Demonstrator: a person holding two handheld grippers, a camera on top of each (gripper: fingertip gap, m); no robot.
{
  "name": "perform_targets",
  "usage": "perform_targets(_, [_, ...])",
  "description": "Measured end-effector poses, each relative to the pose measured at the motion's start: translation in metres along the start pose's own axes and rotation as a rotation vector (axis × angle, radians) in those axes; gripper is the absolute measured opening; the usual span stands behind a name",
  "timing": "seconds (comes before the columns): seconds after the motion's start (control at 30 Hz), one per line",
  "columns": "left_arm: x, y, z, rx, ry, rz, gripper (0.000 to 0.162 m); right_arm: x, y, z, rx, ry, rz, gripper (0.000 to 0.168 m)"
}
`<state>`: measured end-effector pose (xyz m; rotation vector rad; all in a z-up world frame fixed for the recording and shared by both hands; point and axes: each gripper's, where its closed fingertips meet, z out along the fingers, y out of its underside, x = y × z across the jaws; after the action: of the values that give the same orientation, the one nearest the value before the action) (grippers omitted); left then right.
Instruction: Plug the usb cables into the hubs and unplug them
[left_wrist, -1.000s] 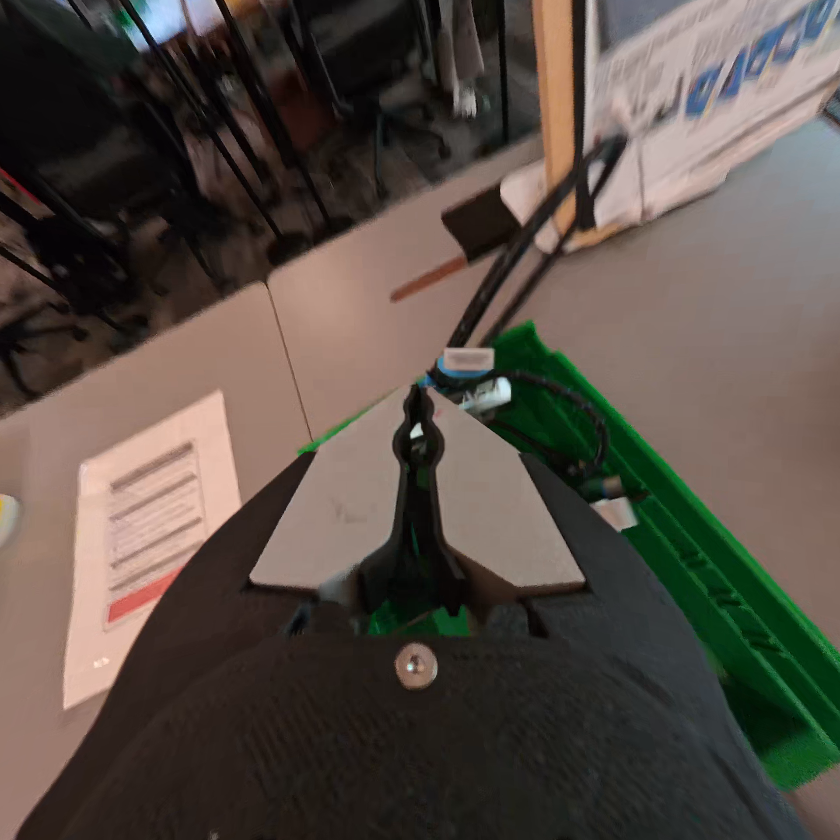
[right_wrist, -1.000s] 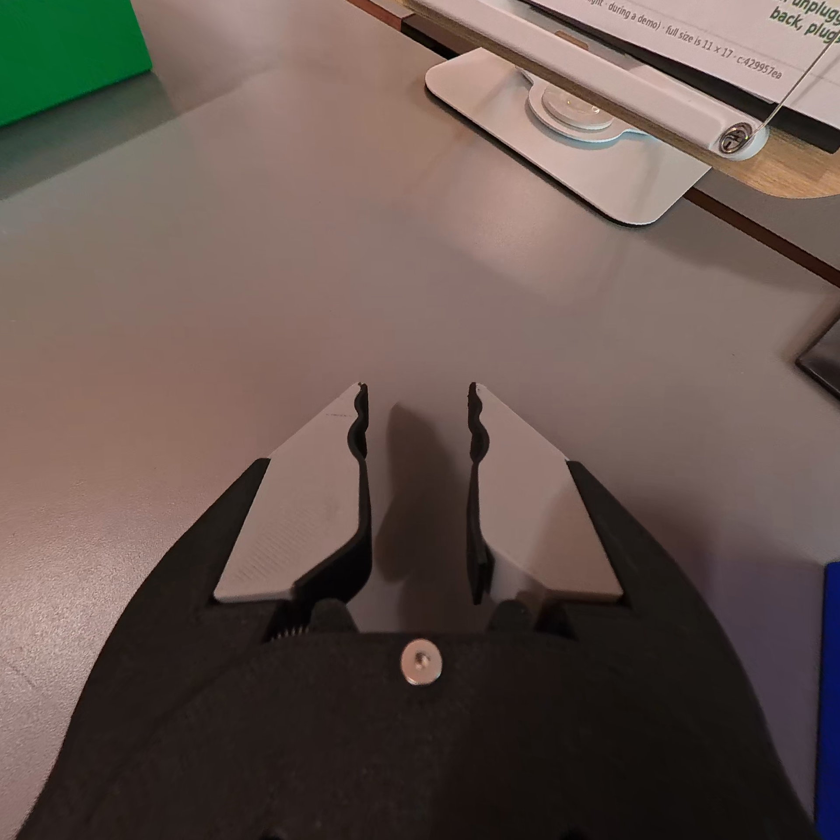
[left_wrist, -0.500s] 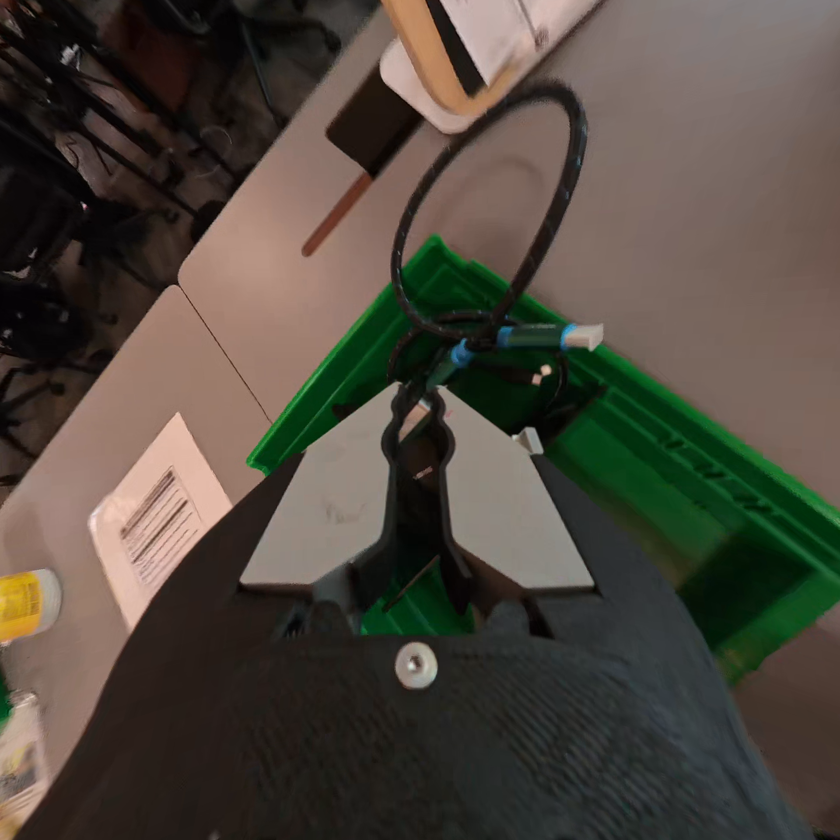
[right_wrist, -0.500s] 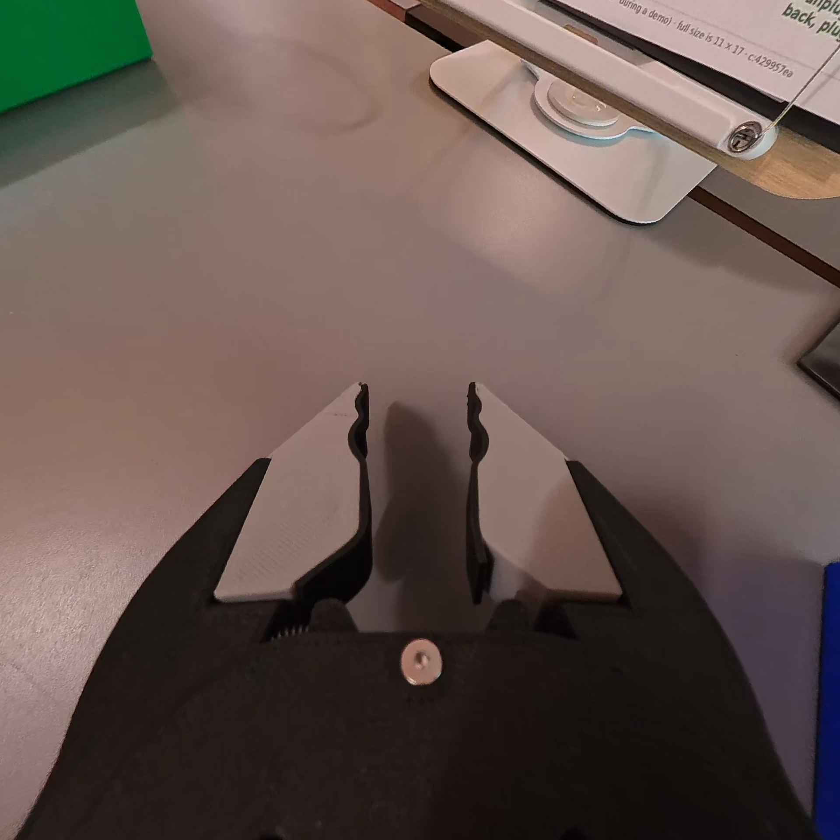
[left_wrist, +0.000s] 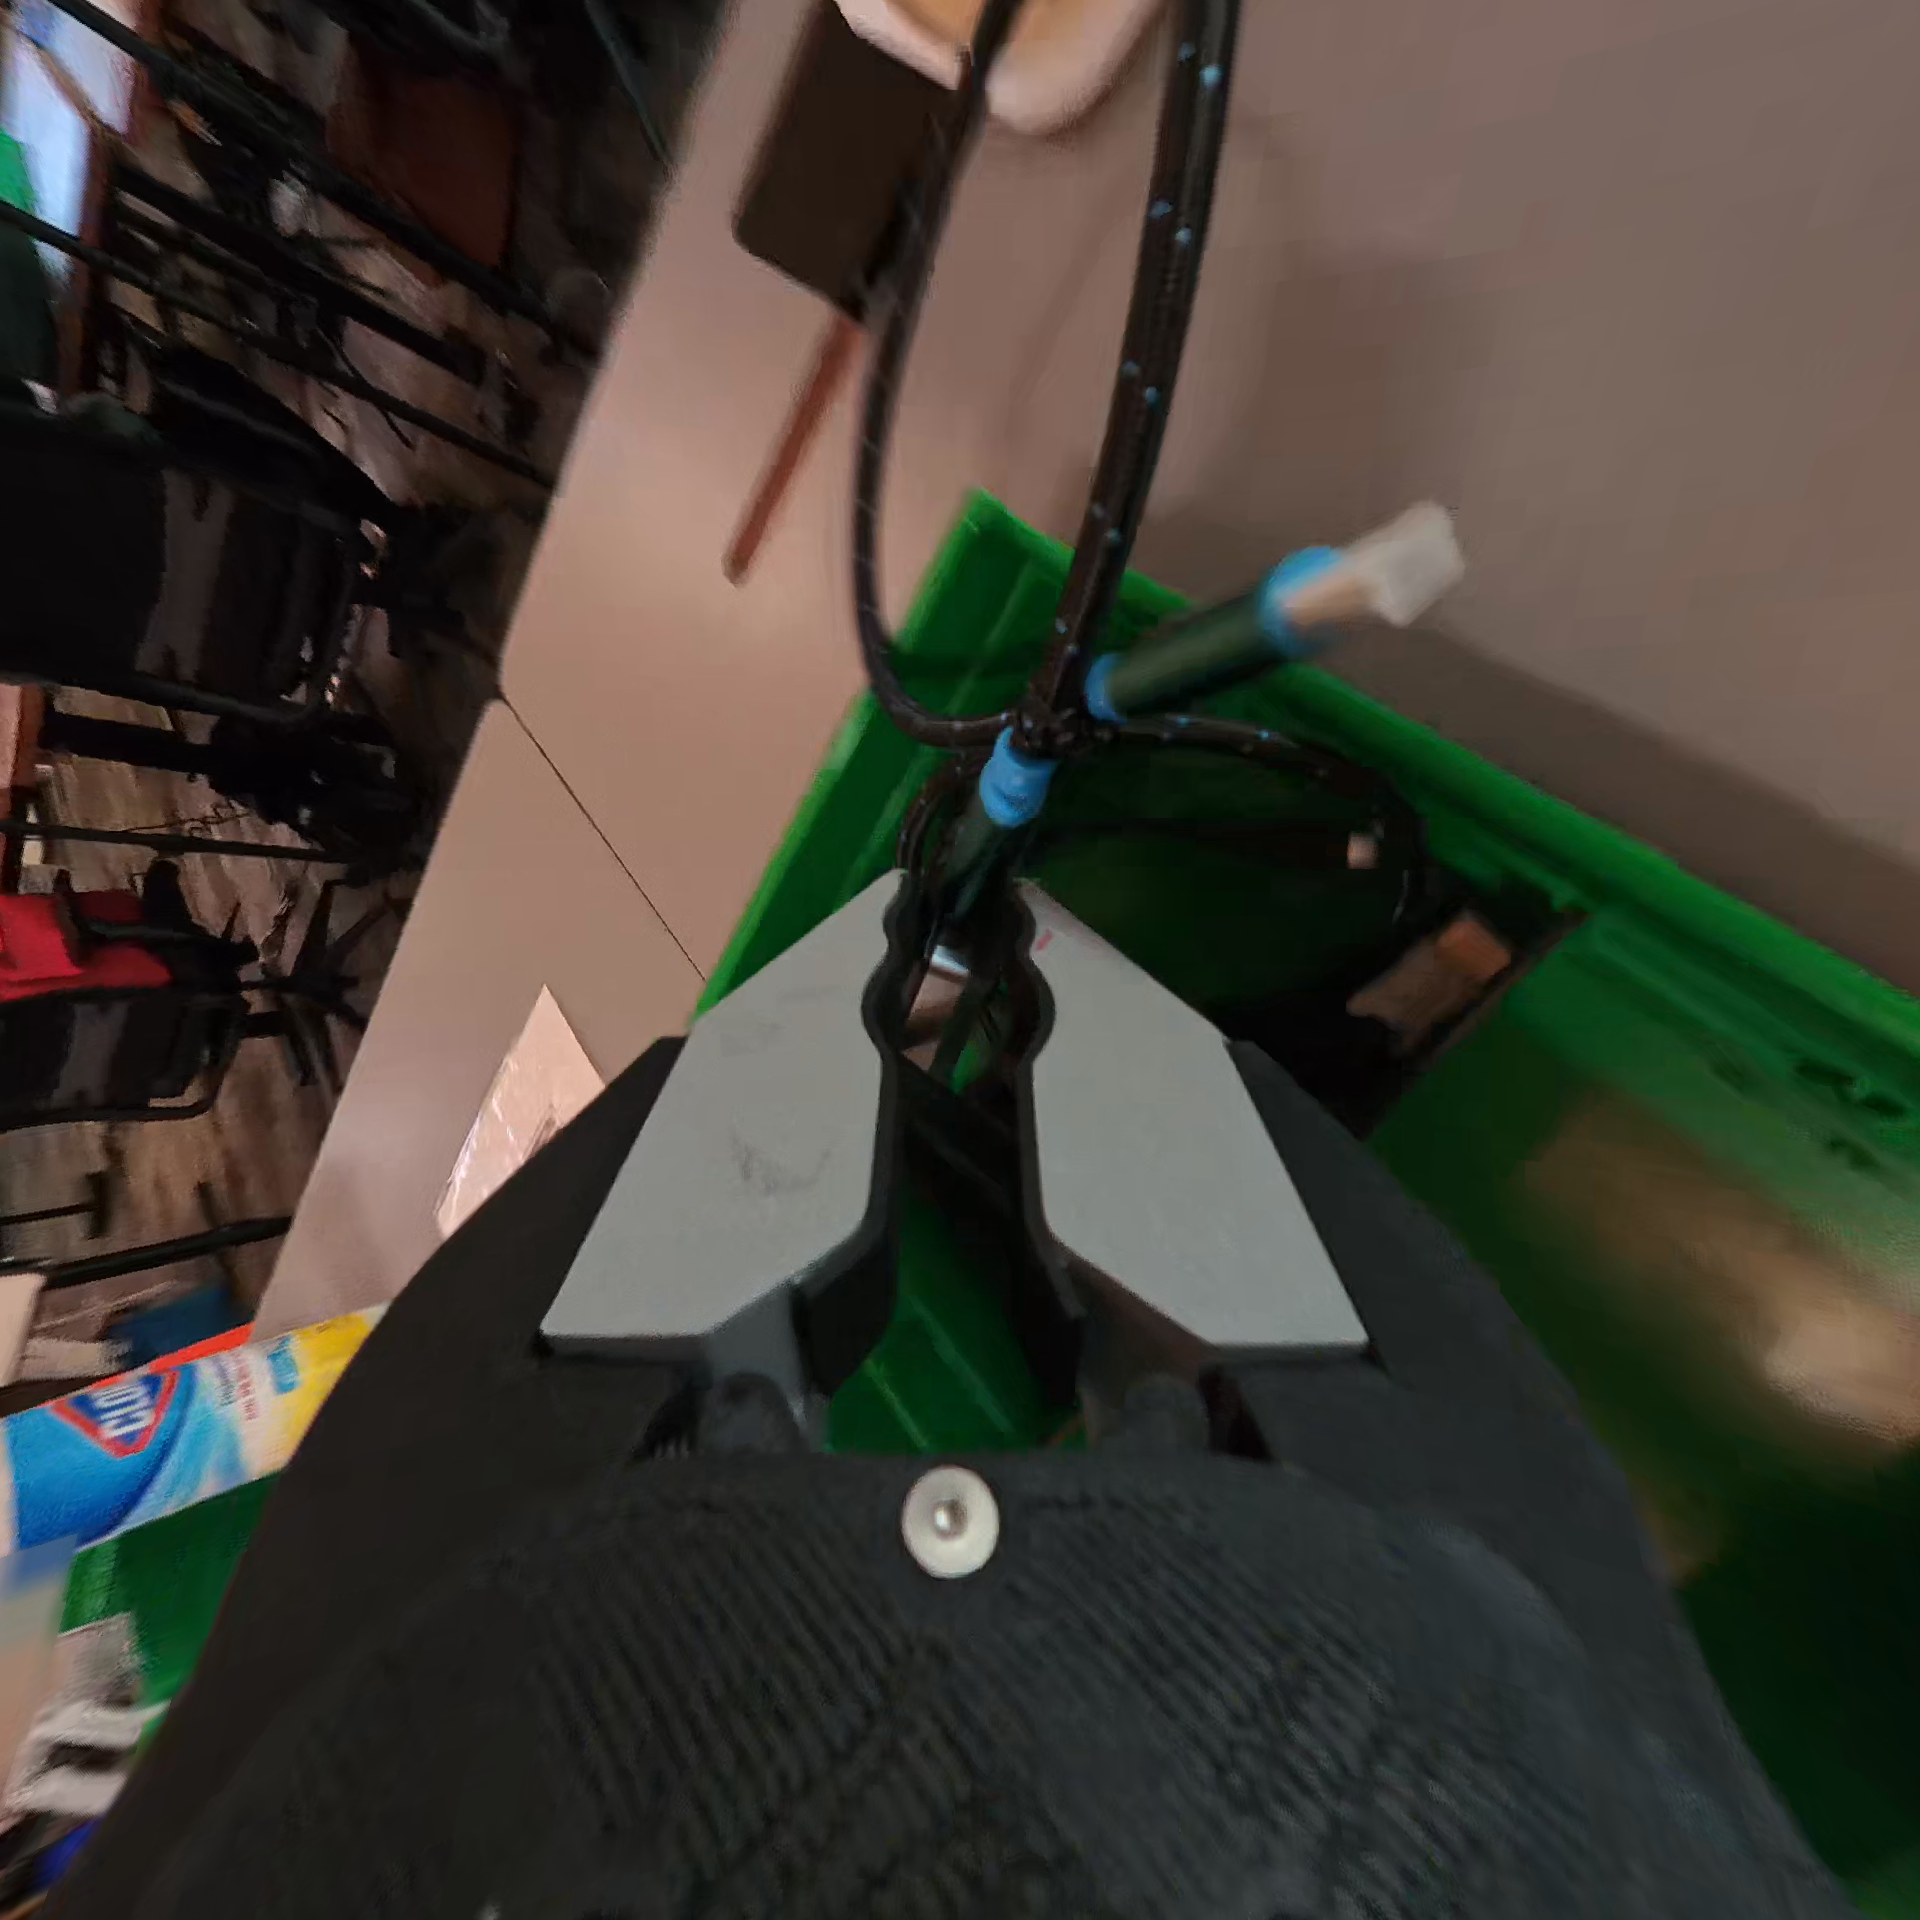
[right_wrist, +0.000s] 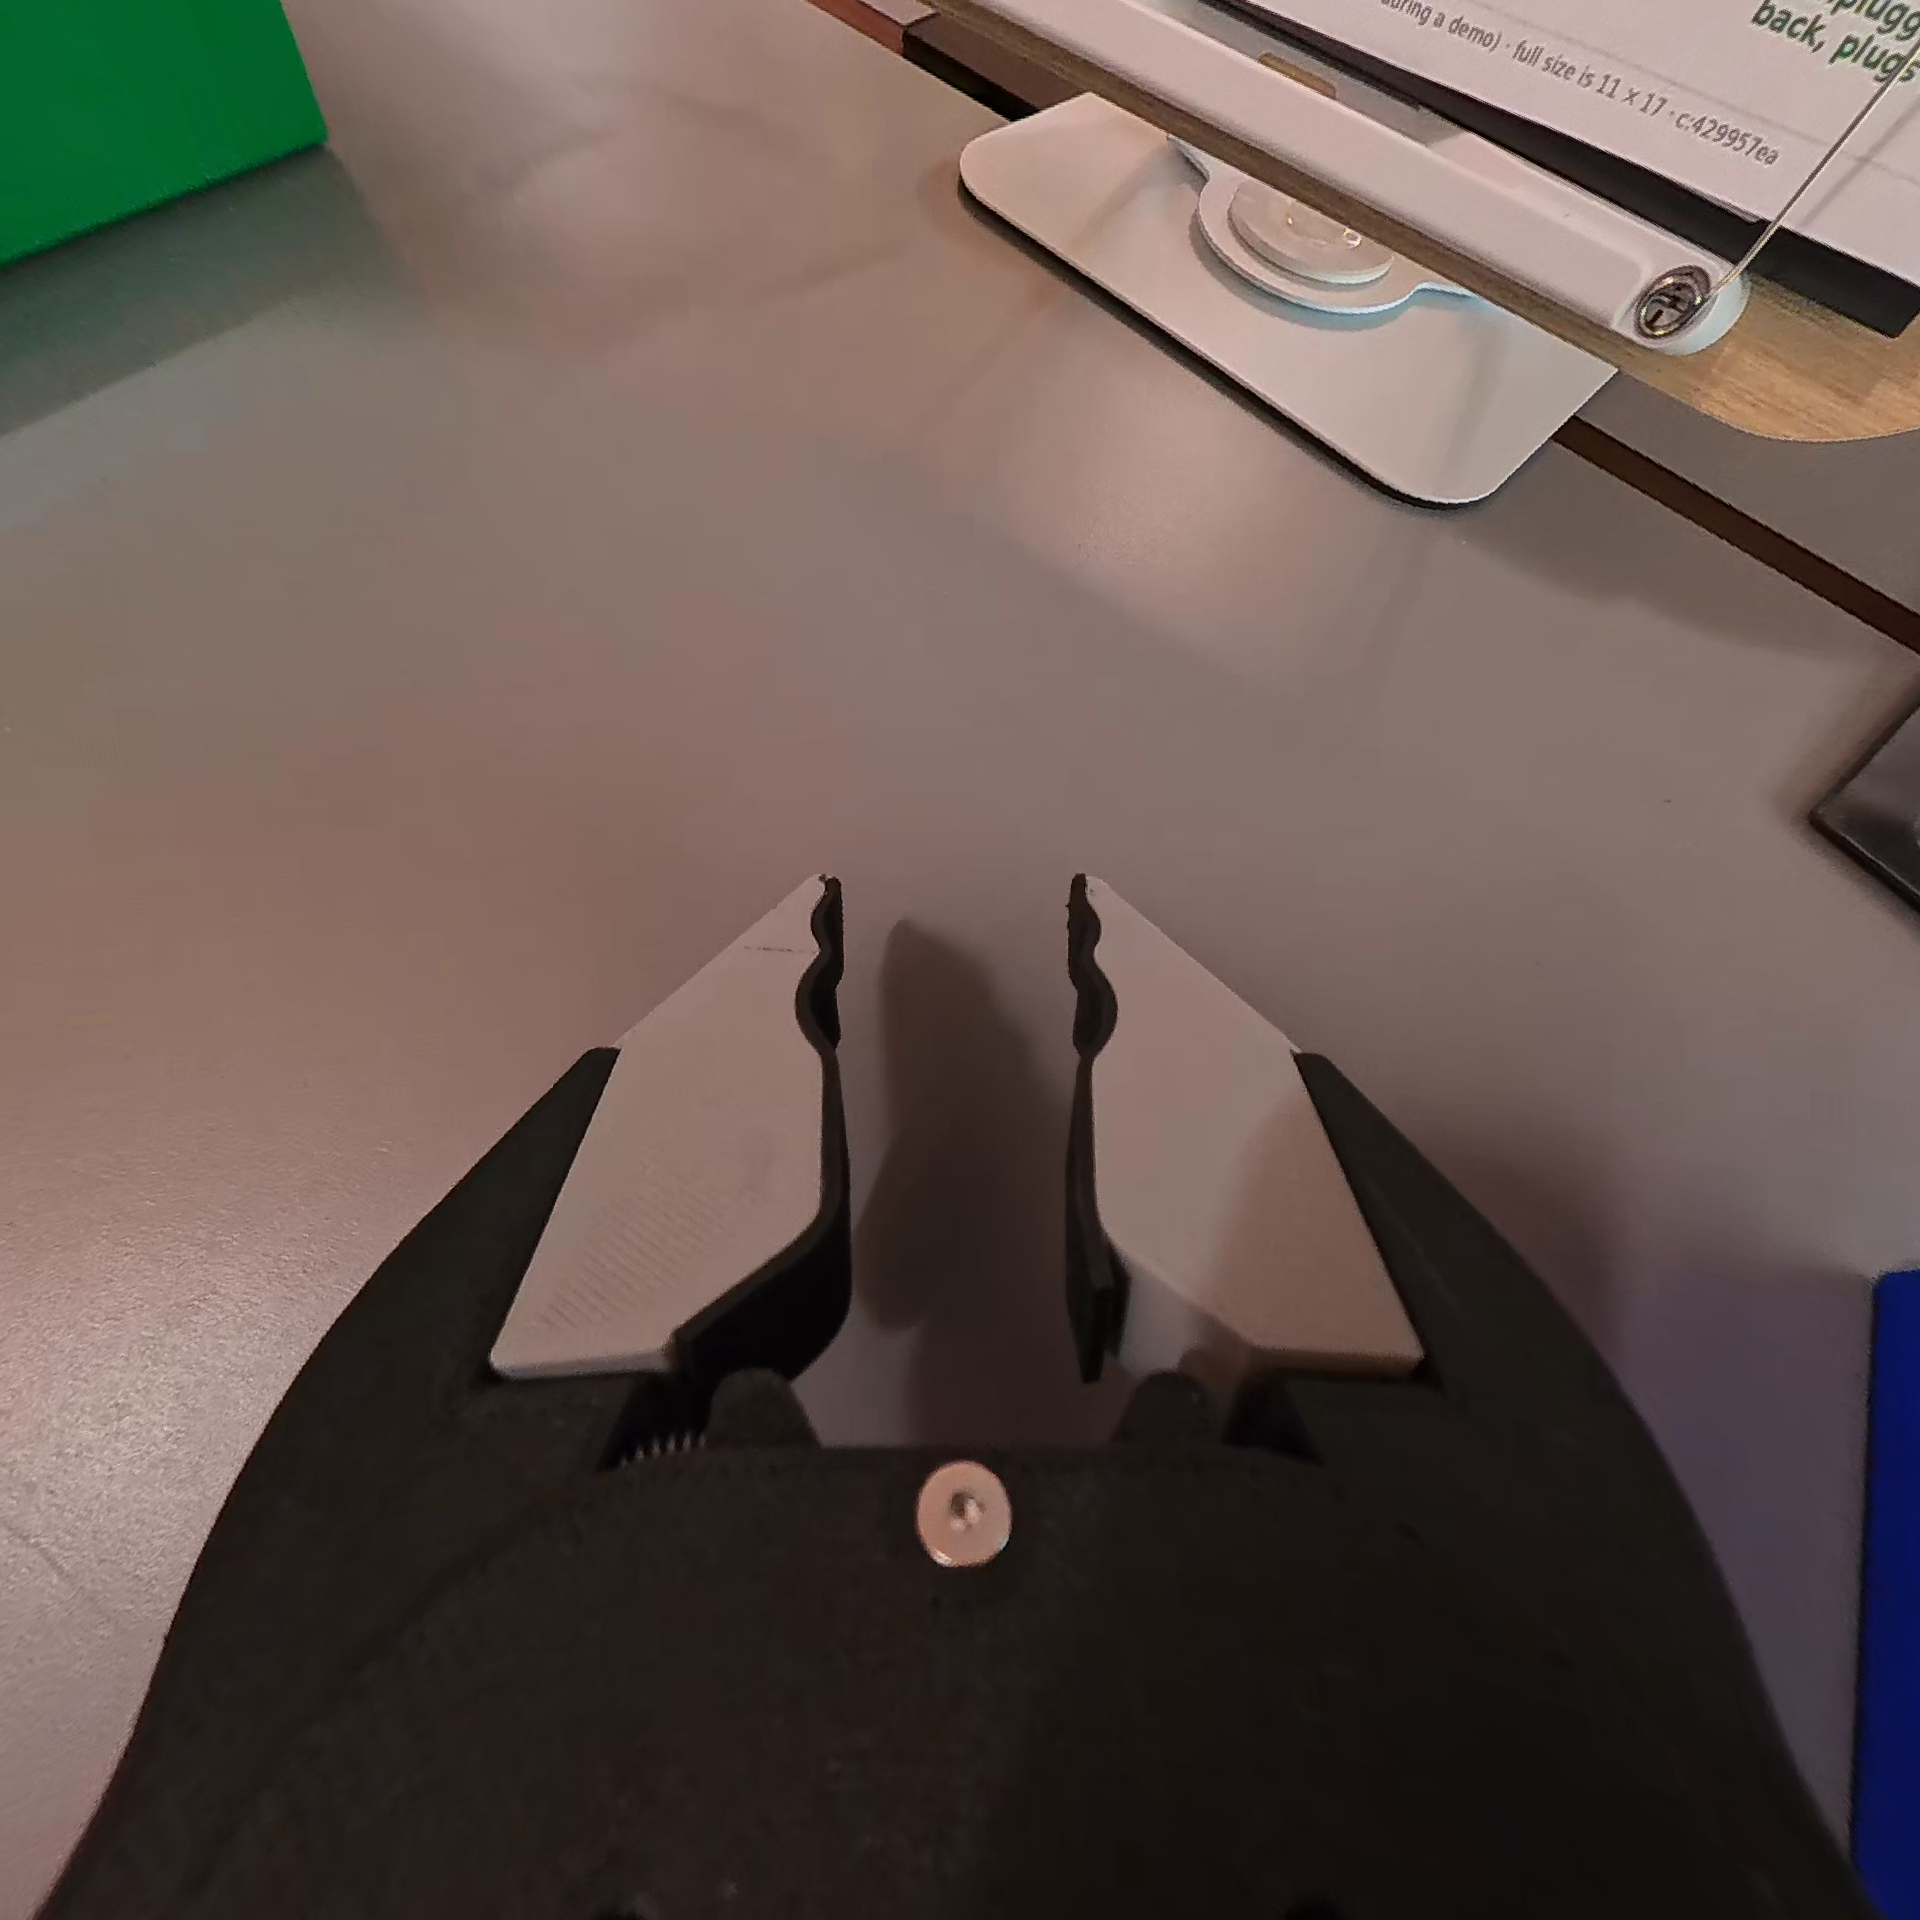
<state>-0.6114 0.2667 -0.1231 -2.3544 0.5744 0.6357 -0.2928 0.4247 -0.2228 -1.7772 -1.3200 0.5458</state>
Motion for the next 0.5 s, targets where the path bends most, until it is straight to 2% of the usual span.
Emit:
perform_targets(0.1, [-0.027, -0.014, -0.025, 0.104, -0.005, -0.177, 0.013, 0.000, 0.000, 0.000, 0.000, 0.000, 0.002, 0.040])
perform_targets(0.23, [-0.065, -0.010, -0.051, 0.178, -0.005, -0.478, 0.013, -0.002, 0.001, 0.001, -0.007, -0.004, -0.008, 0.041])
perform_targets(0.33, [-0.073, -0.012, -0.064, 0.330, 0.154, -0.774, 0.008, -0.004, 0.001, 0.001, -0.008, -0.004, -0.019, 0.040])
perform_targets(0.37, [-0.069, -0.011, -0.066, 0.356, 0.208, -0.803, 0.008, -0.004, 0.001, 0.001, -0.007, -0.004, -0.020, 0.040])
perform_targets(0.5, [-0.065, -0.004, -0.071, 0.370, 0.171, -0.747, 0.009, -0.005, 0.001, 0.001, -0.007, -0.007, -0.017, 0.040])
